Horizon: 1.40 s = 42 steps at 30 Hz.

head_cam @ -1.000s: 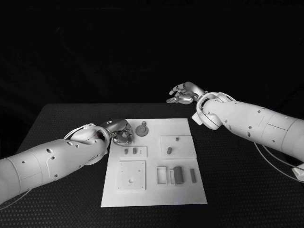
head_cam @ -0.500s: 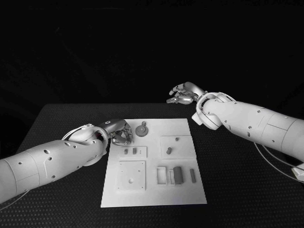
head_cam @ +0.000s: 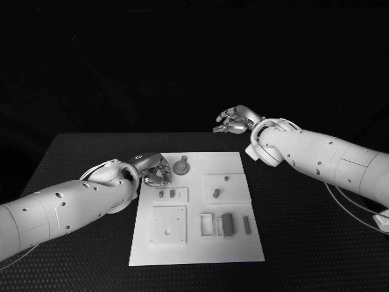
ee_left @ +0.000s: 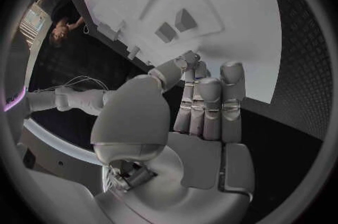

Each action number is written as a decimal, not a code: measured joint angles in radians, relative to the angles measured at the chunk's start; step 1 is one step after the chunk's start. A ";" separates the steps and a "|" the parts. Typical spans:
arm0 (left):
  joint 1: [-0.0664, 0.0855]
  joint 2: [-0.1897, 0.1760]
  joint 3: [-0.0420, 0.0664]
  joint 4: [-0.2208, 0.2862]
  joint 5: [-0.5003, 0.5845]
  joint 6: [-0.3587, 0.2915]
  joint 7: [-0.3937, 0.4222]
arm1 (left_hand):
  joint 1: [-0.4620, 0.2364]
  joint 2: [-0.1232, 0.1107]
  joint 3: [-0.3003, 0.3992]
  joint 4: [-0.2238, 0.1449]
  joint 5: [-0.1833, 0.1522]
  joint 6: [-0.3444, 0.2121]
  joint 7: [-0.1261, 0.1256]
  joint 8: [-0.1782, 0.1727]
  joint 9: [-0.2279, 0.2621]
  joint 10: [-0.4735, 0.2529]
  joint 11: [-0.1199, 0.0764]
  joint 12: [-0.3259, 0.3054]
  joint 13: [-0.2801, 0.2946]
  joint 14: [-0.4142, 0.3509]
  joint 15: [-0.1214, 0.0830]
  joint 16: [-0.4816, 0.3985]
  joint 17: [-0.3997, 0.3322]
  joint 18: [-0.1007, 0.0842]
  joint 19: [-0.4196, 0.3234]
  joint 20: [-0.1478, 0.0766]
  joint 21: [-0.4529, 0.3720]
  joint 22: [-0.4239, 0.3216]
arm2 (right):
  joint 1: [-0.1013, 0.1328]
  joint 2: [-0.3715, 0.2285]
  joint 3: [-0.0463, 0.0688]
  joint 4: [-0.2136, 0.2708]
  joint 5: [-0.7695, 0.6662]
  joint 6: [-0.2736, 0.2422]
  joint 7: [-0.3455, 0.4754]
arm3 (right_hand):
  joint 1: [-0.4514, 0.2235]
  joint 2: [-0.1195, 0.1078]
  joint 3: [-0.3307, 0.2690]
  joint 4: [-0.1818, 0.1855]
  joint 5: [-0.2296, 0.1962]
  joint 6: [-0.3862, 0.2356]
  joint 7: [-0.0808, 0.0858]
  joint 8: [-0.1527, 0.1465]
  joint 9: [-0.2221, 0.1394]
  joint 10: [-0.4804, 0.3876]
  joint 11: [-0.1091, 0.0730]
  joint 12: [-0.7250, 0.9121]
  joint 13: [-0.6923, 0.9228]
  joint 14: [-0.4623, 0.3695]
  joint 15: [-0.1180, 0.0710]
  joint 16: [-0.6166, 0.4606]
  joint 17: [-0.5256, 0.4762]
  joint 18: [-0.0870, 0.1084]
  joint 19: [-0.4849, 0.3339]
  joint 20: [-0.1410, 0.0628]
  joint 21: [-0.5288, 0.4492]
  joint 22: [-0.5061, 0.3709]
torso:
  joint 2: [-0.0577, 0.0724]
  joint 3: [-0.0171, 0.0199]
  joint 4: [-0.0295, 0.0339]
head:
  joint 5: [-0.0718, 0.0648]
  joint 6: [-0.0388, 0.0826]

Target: Assemble the parts on the task board

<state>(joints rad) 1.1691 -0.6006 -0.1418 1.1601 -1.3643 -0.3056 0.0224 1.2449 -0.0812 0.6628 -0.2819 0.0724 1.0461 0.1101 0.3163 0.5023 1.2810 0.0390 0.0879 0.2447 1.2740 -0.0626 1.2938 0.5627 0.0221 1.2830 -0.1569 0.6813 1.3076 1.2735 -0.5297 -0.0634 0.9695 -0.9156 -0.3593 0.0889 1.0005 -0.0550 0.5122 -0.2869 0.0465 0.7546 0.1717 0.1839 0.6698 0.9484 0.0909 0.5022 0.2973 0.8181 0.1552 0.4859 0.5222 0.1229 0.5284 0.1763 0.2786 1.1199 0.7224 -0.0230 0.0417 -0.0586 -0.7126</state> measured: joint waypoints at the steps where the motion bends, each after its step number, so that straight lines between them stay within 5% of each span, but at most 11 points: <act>1: 0.000 0.000 0.000 0.000 0.001 0.000 0.000 | 0.000 0.000 0.000 0.000 0.000 0.000 0.000 0.000 0.000 0.000 0.000 0.000 0.000 0.000 0.000 0.000 0.000 0.000 0.000 0.000 0.000 0.000 | 0.000 0.000 0.000 0.000 0.000 0.000 0.000 | 0.000 0.000 0.000 0.000 0.000 0.000 0.000 0.000 0.000 0.000 0.000 0.000 0.000 0.000 0.000 0.000 0.000 0.000 0.000 0.000 0.000 0.000 | 0.000 0.0001 -0.0001 | 0.000 0.000; 42: 0.000 0.018 -0.001 -0.023 0.004 0.029 -0.002 | -0.001 0.003 0.001 0.002 0.004 -0.001 -0.001 0.000 0.002 0.000 0.000 -0.001 0.000 0.002 -0.002 0.000 -0.004 0.000 0.001 0.002 0.000 0.000 | 0.000 0.000 0.000 0.000 0.000 0.000 0.000 | 0.000 0.000 0.000 0.000 0.000 0.000 0.000 0.000 -0.001 0.000 0.000 0.000 -0.006 0.000 0.000 -0.004 0.002 0.000 0.000 0.000 -0.004 0.002 | 0.000 0.0007 -0.0001 | -0.002 -0.006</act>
<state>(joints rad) 1.1696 -0.5829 -0.1424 1.1371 -1.3600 -0.2768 0.0206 1.2435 -0.0778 0.6641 -0.2803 0.0761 1.0453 0.1096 0.3166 0.5041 1.2811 0.0389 0.0872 0.2447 1.2762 -0.0645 1.2938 0.5589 0.0220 1.2843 -0.1547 0.6813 1.3080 1.2735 -0.5296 -0.0634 0.9699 -0.9156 -0.3591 0.0889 1.0006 -0.0550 0.5122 -0.2869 0.0465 0.7548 0.1716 0.1839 0.6691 0.9484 0.0909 0.5022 0.2913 0.8181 0.1552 0.4823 0.5238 0.1229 0.5284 0.1763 0.2747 1.1216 0.7228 -0.0223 0.0416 -0.0608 -0.7184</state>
